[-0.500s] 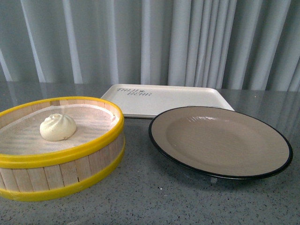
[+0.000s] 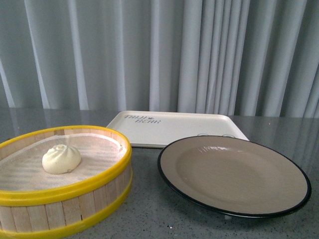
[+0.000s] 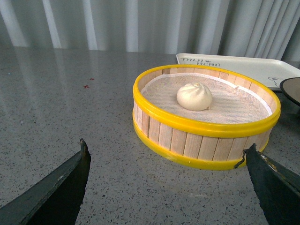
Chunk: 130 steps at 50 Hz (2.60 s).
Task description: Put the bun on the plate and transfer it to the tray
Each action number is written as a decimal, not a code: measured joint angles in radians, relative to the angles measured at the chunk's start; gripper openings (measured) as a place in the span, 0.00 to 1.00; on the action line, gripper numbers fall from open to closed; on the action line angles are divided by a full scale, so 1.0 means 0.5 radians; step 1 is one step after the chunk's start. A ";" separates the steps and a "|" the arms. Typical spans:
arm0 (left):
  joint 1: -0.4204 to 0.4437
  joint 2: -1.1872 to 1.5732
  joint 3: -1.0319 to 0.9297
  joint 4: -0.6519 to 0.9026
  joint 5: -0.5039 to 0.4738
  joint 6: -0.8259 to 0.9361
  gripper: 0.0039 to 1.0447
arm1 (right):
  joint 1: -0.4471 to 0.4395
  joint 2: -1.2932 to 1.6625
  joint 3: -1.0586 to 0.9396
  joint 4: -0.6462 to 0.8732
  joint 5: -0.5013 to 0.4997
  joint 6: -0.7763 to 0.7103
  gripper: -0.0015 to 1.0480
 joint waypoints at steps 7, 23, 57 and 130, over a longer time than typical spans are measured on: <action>0.000 0.000 0.000 0.000 0.000 0.000 0.94 | 0.000 0.000 0.000 0.000 0.000 0.000 0.92; -0.031 0.093 0.066 -0.204 -0.024 -0.153 0.94 | 0.000 0.000 0.000 0.000 0.000 0.000 0.92; -0.085 1.850 1.019 0.306 0.430 -0.340 0.94 | 0.000 -0.002 0.000 0.000 0.000 0.000 0.92; -0.388 3.174 1.947 0.092 -0.099 -0.143 0.94 | 0.000 -0.002 0.000 0.000 0.000 0.000 0.92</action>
